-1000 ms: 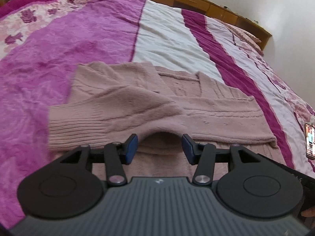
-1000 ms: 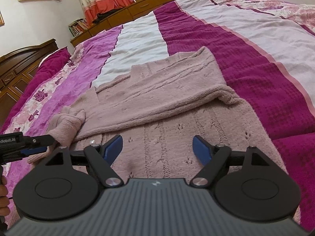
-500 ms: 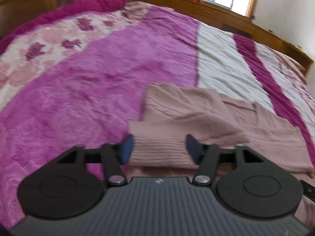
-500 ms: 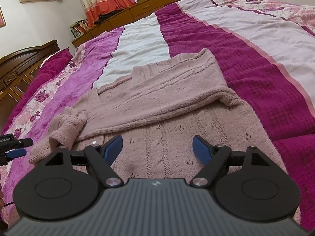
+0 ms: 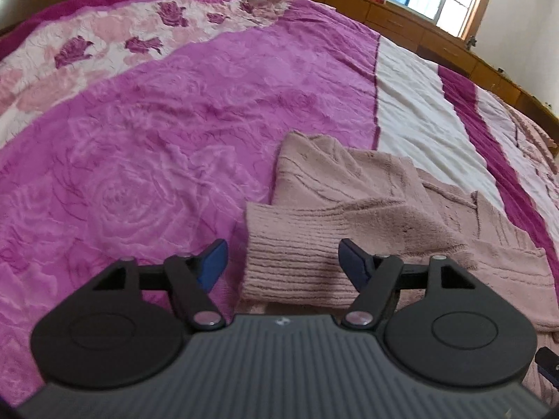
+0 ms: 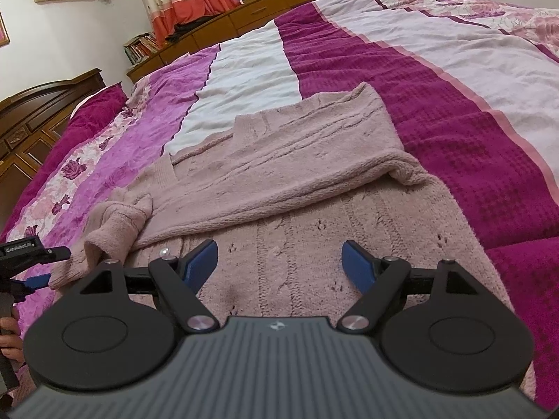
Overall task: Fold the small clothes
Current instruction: 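Grasp the folded sleeve cuff again with the left gripper, then straighten the sleeve along the front with the left gripper, then open it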
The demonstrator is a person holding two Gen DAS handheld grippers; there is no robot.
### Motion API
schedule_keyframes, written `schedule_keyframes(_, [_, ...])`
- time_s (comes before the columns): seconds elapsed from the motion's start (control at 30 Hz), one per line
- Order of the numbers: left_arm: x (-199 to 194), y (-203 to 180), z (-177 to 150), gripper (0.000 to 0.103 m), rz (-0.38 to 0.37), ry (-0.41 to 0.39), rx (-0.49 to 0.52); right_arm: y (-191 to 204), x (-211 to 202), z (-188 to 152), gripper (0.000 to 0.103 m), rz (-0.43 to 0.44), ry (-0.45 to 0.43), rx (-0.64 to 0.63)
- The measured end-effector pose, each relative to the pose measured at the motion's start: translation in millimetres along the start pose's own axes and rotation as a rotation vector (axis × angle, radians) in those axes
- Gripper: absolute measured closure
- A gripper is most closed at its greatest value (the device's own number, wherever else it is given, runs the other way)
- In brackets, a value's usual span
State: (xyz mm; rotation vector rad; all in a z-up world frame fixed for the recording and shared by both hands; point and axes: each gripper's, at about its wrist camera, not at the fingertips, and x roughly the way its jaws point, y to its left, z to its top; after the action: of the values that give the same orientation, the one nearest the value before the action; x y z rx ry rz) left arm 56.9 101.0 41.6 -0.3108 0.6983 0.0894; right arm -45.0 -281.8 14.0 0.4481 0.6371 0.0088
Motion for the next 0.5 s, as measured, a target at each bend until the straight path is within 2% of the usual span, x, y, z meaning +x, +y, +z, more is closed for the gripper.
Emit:
schedule_keyframes(0.1, [-2.5, -2.9, -1.0, 0.092, -0.011, -0.009, 0.008, -0.2, -0.1, 0.3, 0.020, 0.002, 0.000, 0.001])
schedule_keyframes(0.17, [-10.7, -5.8, 0.8, 0.093, -0.044, -0.037, 0.010, -0.2, -0.3, 0.3, 0.020, 0.003, -0.001, 0.003])
schedule_keyframes(0.27, [-28.1, -21.4, 4.9, 0.093, -0.073, -0.097, 0.066, -0.4, -0.5, 0.7, 0.020, 0.005, -0.001, 0.007])
schedule_keyframes(0.4, [-44.3, -49.1, 12.1, 0.093, -0.199, -0.122, 0.096, -0.3, -1.0, 1.4, 0.020, 0.009, -0.002, 0.008])
schedule_keyframes(0.5, [-50.6, -83.5, 12.7, 0.093, -0.279, -0.134, 0.159, 0.4, -3.4, 3.4, 0.020, 0.014, -0.011, 0.014])
